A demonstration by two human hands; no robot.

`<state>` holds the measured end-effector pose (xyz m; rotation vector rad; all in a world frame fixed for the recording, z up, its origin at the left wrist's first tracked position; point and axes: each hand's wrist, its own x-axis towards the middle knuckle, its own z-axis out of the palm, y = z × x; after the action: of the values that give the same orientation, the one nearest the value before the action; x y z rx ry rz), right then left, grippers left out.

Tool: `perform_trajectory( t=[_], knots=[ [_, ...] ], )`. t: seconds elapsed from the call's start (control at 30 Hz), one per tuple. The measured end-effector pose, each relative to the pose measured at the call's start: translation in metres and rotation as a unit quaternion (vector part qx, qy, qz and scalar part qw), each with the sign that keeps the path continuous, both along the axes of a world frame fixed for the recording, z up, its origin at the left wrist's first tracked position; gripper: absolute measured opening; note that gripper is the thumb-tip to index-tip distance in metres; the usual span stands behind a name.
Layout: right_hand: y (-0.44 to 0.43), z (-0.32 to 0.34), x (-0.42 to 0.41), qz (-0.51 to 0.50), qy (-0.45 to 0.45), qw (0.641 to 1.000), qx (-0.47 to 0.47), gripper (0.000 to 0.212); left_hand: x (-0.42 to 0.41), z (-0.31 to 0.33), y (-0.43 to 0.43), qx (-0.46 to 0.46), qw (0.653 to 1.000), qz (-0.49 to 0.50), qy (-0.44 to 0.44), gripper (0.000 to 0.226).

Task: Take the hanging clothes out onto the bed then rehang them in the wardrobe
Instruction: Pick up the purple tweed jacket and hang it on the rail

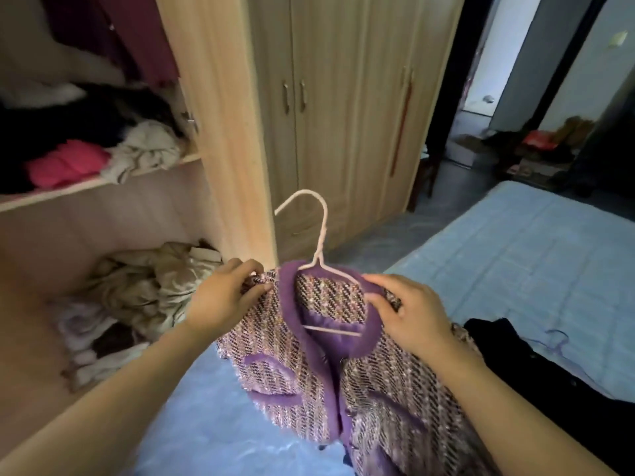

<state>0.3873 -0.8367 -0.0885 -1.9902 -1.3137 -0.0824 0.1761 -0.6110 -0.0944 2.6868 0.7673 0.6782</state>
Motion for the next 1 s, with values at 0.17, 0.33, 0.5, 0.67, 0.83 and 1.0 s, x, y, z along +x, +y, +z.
perform_trajectory(
  t=[0.17,0.33,0.5,0.67,0.83,1.0],
  knots=[
    [0.081,0.01,-0.068,0.037,0.019,0.998,0.04,0.028,-0.077,0.019,0.056,0.025,0.997,0.077,-0.012,0.053],
    [0.153,0.038,-0.097,0.077,0.02,0.994,0.081,0.028,-0.118,0.053,0.113,0.066,0.989,0.128,-0.041,0.051],
    [0.239,0.061,-0.118,0.082,0.0,0.989,0.121,0.029,-0.143,0.074,0.181,0.083,0.979,0.178,-0.047,0.043],
    [0.336,0.069,-0.131,0.12,0.02,0.984,0.128,0.031,-0.161,0.081,0.258,0.069,0.971,0.222,-0.05,0.036],
    [0.449,0.086,-0.123,0.164,0.024,0.979,0.12,0.031,-0.171,0.101,0.347,0.038,0.961,0.266,-0.068,0.037],
    [0.547,0.136,-0.111,0.177,0.027,0.973,0.145,0.027,-0.165,0.153,0.433,0.087,0.948,0.299,-0.067,0.043]
  ],
)
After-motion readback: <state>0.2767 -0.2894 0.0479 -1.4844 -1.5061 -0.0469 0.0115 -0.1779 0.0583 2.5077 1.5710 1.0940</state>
